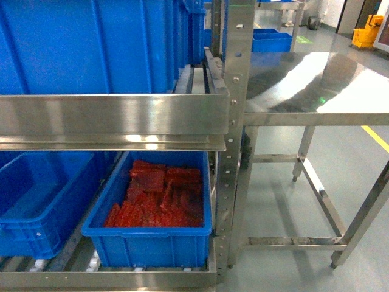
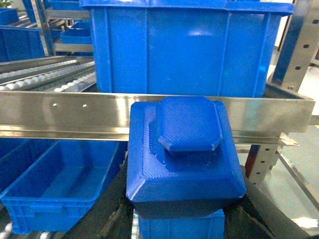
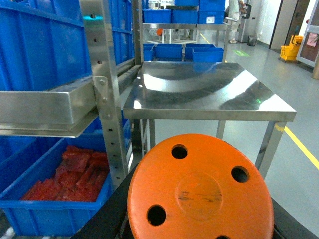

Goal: Sort blue parts and orange caps into right shelf containers

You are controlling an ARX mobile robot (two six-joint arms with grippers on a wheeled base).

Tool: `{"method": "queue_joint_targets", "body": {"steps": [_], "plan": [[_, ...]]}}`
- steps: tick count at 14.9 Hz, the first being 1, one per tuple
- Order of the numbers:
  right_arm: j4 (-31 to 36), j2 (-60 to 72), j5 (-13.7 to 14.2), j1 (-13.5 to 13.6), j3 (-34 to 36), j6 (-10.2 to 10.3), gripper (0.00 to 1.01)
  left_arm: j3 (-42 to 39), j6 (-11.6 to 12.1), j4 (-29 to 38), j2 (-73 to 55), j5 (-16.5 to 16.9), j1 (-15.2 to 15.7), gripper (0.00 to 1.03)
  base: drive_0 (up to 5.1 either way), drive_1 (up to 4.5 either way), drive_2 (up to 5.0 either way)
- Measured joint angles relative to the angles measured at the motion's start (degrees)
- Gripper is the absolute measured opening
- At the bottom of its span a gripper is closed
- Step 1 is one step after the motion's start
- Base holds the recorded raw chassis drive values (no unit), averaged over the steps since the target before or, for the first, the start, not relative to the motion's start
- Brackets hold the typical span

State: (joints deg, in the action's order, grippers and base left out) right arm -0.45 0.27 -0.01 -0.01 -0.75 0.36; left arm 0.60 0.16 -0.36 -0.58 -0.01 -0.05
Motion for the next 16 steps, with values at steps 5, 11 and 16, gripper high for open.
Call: {"method": "queue_joint_targets", "body": {"steps": [5,11,16], "plan": [[0.1,0.0,0.0,0.0,0.0,0.0,0.44,0.0,0.0,0.0,0.0,0.0,0.0,0.41,-5.1,2.38,2.4],[0.1,0.0,0.0,0.0,0.0,0.0,0.44,0.0,0.0,0.0,0.0,0.0,0.0,0.41,-5.1,2.37,2.4],[0.2,0.0,0.0,0.0,0.0,0.0,0.44,0.0,0.0,0.0,0.0,0.0,0.0,0.41,-5.1,2.34,2.3]]}}
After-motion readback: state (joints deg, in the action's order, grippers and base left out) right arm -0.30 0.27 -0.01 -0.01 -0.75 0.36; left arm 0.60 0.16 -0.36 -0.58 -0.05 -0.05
